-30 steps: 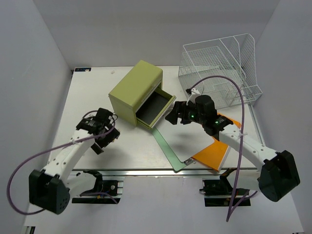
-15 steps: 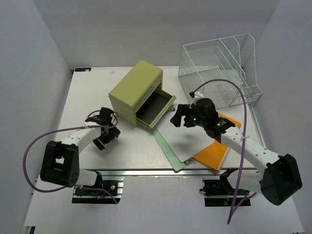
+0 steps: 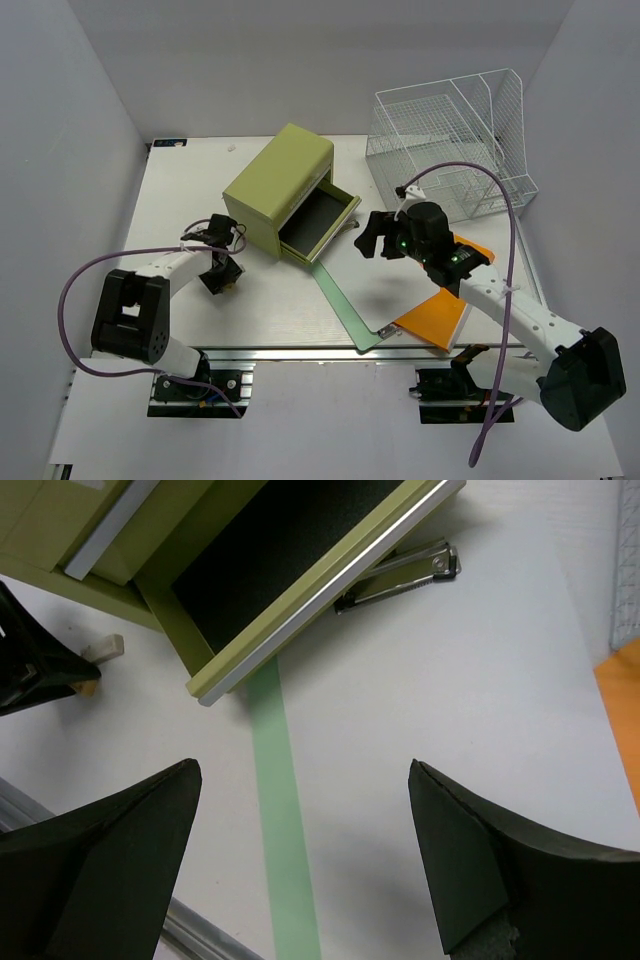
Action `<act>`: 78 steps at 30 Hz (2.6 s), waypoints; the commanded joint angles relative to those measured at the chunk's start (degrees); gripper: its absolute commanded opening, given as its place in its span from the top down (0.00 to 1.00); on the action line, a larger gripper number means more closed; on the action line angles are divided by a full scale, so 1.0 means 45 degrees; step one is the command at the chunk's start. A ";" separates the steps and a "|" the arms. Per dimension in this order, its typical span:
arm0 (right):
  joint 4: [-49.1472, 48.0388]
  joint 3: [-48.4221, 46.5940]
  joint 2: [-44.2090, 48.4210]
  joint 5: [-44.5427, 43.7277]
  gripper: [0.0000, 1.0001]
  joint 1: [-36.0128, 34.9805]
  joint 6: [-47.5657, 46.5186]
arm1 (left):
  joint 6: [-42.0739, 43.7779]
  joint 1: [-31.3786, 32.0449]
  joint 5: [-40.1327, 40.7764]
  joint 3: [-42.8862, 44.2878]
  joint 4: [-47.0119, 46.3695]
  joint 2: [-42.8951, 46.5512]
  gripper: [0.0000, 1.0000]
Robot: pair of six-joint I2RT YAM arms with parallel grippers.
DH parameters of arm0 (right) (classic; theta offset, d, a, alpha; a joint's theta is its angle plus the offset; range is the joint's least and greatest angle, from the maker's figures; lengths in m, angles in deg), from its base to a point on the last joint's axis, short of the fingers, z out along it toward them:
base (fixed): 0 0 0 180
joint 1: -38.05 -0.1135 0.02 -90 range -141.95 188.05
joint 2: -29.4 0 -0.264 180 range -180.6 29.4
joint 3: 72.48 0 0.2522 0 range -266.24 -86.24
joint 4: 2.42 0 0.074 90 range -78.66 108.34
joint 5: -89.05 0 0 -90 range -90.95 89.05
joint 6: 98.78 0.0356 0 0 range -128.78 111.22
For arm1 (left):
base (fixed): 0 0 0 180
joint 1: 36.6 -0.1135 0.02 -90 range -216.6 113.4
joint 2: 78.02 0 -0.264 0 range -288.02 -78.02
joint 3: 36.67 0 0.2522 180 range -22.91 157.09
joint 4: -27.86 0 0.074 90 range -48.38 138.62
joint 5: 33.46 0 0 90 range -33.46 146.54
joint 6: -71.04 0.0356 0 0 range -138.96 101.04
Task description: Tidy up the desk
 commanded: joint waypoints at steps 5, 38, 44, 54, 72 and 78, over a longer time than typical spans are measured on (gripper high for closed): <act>-0.0115 0.0192 0.0775 -0.0691 0.11 0.0006 -0.0207 | -0.0060 -0.0090 -0.0636 -0.0936 -0.0207 0.0540 0.63; 0.3419 0.0446 0.4311 -0.6744 0.11 0.0221 0.0964 | 0.6269 1.0223 0.1917 1.0545 0.1785 -0.2561 1.00; 0.4084 0.0505 0.4662 -0.7058 0.11 0.0241 0.1160 | 0.6971 0.9034 0.3639 1.2344 0.2020 -0.4456 1.00; 0.4299 0.0583 0.4858 -0.7175 0.11 0.0260 0.1199 | 0.8690 0.7060 0.2977 1.2364 0.0829 -0.6195 0.84; 0.3792 0.0973 0.5171 -0.6063 0.11 0.0280 0.0828 | 0.8006 0.6961 -0.2893 0.9050 0.1396 -0.1632 0.07; 0.3655 0.1032 0.5053 -0.5848 0.11 0.0280 0.0594 | 0.5652 0.6902 -0.2888 0.4345 0.2504 0.1575 0.02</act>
